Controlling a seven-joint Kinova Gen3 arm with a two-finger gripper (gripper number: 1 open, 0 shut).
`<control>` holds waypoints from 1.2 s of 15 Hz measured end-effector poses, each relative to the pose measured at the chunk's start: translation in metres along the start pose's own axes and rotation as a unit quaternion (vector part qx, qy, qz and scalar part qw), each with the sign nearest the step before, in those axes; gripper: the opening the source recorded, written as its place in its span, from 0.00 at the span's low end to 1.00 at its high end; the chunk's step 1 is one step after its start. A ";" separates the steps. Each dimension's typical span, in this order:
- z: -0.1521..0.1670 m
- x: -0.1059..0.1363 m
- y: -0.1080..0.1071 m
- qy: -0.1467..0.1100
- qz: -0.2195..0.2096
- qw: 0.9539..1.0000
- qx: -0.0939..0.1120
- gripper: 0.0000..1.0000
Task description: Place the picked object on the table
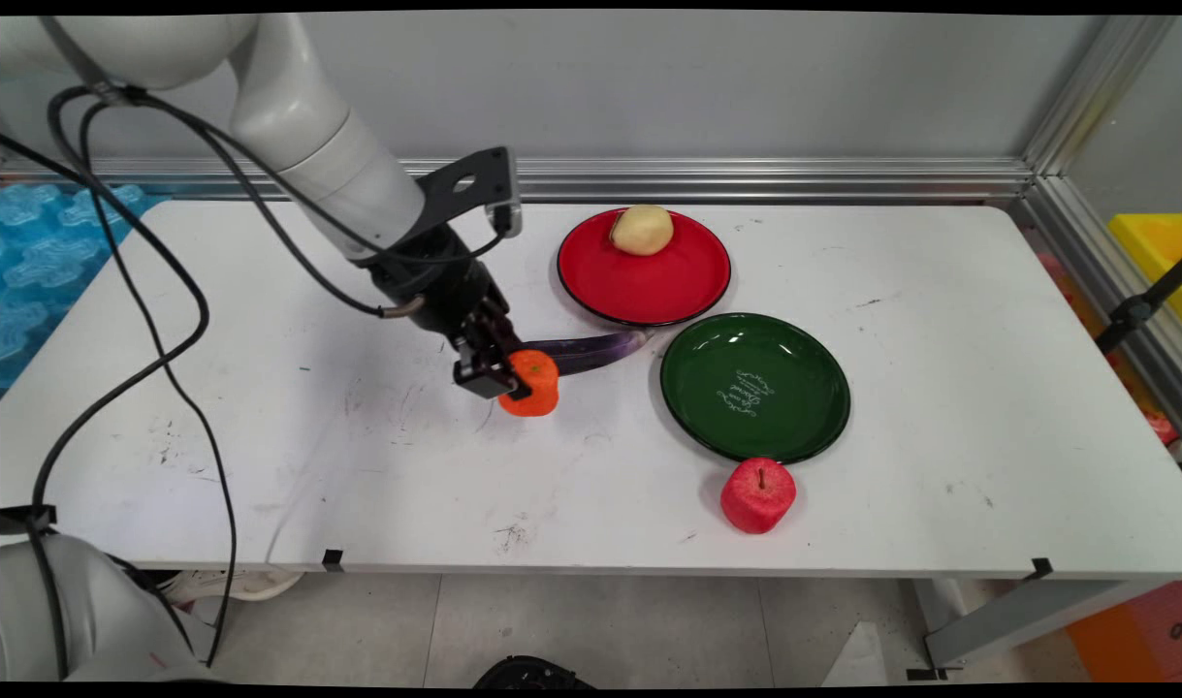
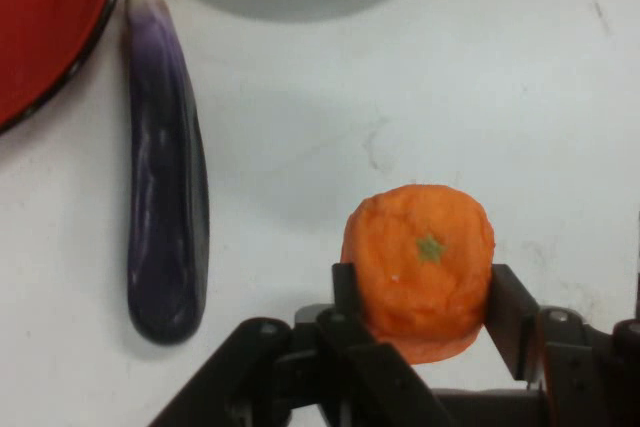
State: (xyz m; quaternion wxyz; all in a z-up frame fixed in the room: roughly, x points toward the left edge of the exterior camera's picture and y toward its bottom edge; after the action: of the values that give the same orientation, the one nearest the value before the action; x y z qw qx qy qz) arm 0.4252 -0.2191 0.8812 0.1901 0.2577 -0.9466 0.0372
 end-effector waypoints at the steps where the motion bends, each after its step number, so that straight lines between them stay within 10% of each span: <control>1: 0.000 -0.005 0.001 -0.001 -0.001 1.000 0.001 0.00; 18: 0.010 -0.038 -0.007 -0.004 -0.006 1.000 0.025 0.00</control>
State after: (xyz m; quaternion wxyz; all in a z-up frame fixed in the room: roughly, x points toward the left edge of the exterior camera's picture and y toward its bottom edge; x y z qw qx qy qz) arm 0.4560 -0.2089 0.8569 0.1804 0.2685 -0.9444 0.0583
